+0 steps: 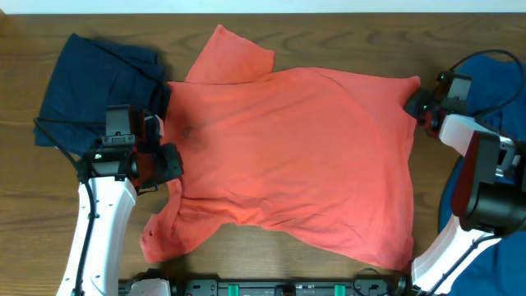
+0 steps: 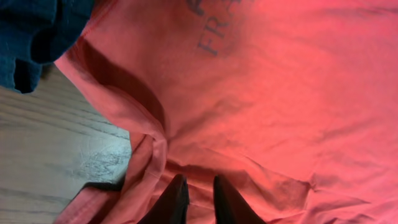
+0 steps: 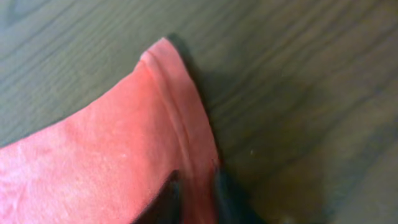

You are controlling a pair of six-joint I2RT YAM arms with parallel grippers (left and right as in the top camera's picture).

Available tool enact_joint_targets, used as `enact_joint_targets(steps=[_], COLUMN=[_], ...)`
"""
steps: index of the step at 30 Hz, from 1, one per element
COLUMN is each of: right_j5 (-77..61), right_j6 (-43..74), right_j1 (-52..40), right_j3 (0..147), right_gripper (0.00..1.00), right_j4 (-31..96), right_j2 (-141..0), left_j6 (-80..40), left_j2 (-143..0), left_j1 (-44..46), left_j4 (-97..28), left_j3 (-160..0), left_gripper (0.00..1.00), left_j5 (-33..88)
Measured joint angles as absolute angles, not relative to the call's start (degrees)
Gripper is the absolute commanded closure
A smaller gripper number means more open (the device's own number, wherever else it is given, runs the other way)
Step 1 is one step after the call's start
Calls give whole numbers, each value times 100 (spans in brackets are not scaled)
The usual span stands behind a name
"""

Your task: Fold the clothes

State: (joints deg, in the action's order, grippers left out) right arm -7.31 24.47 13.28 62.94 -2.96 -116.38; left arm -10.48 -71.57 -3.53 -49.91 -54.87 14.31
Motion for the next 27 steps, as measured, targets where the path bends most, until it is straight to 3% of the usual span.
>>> enact_joint_targets(steps=[5, 11, 16, 18, 20, 22, 23, 24, 27], right_j5=[-845, -923, -989, -1083, -1330, -1619, -1765, -1865, -2097], right_j6=[2392, 2204, 2139, 2134, 2064, 1953, 1890, 1855, 1664], right_j1=[1330, 1437, 1723, 1809, 1887, 1918, 1927, 1929, 1929], right_j3=[6276, 6233, 6613, 6895, 7282, 7559, 7664, 7719, 7754], right_gripper=[94, 99, 98, 84, 64, 54, 44, 39, 39], right_j4=[-812, -1787, -1723, -1490, -897, -117, 281, 642, 1280], right_j2=[-11780, -11874, -11874, -11874, -11874, -11872, -11872, -11872, -11872], left_j6=[-1024, -1028, -1028, -1039, -1044, -1044, -1044, -1044, -1044], left_j2=[-7157, -7157, -7157, -7157, -7157, -7157, -7157, -7157, -7157], left_j1=[-353, -353, -353, -353, -353, -353, -353, -353, -353], left_j4=[-4989, -4960, -4923, -4901, -4904, -4904, -4904, -4901, -4901], left_j3=[-5487, -5487, -5487, -5487, -5487, -5487, -5487, -5487, -5487], left_gripper=[79, 79, 76, 75, 75, 75, 75, 75, 74], left_j5=[1446, 1446, 1446, 1448, 1450, 1450, 1448, 1450, 1457])
